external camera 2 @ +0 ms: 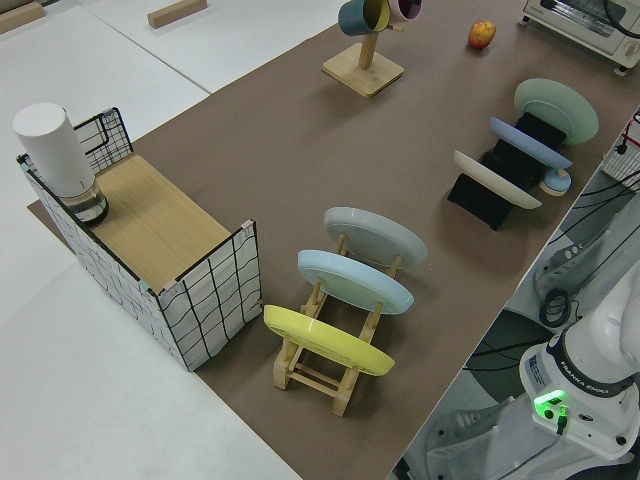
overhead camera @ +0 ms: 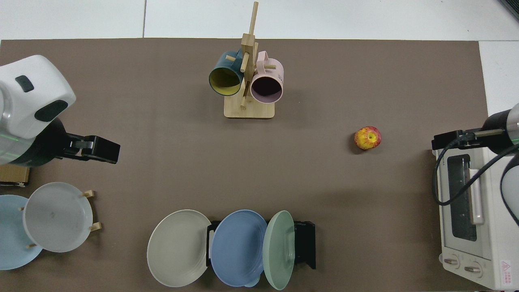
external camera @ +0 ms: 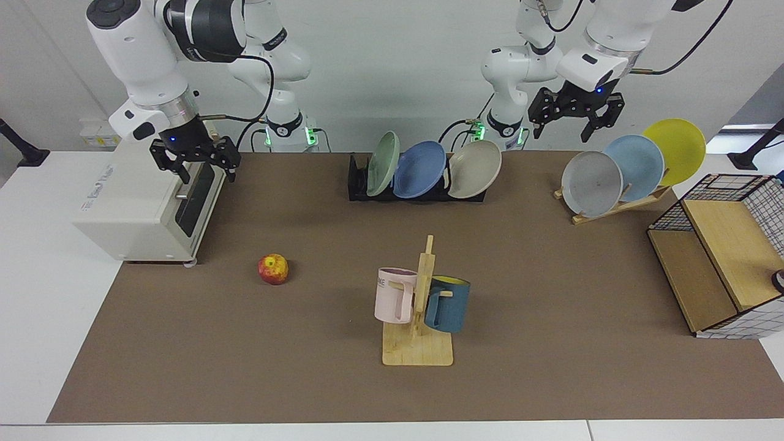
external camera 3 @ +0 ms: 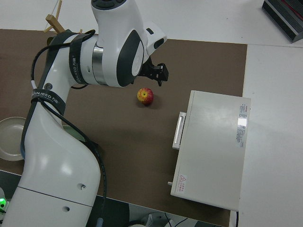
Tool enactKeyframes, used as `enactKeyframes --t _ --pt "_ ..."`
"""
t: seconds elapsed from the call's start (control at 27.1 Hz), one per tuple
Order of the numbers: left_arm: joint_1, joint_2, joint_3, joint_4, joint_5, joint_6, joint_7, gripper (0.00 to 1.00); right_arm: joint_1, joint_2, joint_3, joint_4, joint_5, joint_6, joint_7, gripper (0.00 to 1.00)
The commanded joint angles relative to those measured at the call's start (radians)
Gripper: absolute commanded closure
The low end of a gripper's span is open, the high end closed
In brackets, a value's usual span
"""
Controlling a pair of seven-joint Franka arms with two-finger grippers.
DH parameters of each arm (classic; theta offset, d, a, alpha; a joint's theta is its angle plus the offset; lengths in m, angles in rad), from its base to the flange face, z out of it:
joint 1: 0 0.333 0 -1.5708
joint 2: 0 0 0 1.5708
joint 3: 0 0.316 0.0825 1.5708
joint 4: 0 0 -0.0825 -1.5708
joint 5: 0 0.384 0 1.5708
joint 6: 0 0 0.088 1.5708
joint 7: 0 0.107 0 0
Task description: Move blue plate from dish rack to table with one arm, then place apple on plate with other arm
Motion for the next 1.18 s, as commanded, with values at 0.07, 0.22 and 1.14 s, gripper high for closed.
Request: enactKeyframes --t 0.07,0.22,1.14 --pt "0.004 -0.005 0.000 0.005 0.012 0.005 0.032 0.00 -0.016 -0.012 0.011 -0.016 -0.018 0.013 0.018 0.00" --pt "0.003 -0.005 0.001 0.005 0.021 -0.003 0.028 0.00 -0.014 -0.012 0.011 -0.016 -0.022 0.012 0.012 0.00" --pt "0.003 -0.024 -0.003 -0.019 0.021 -0.011 0.019 0.00 0.022 0.052 0.019 -0.127 -0.006 0.190 0.001 0.00"
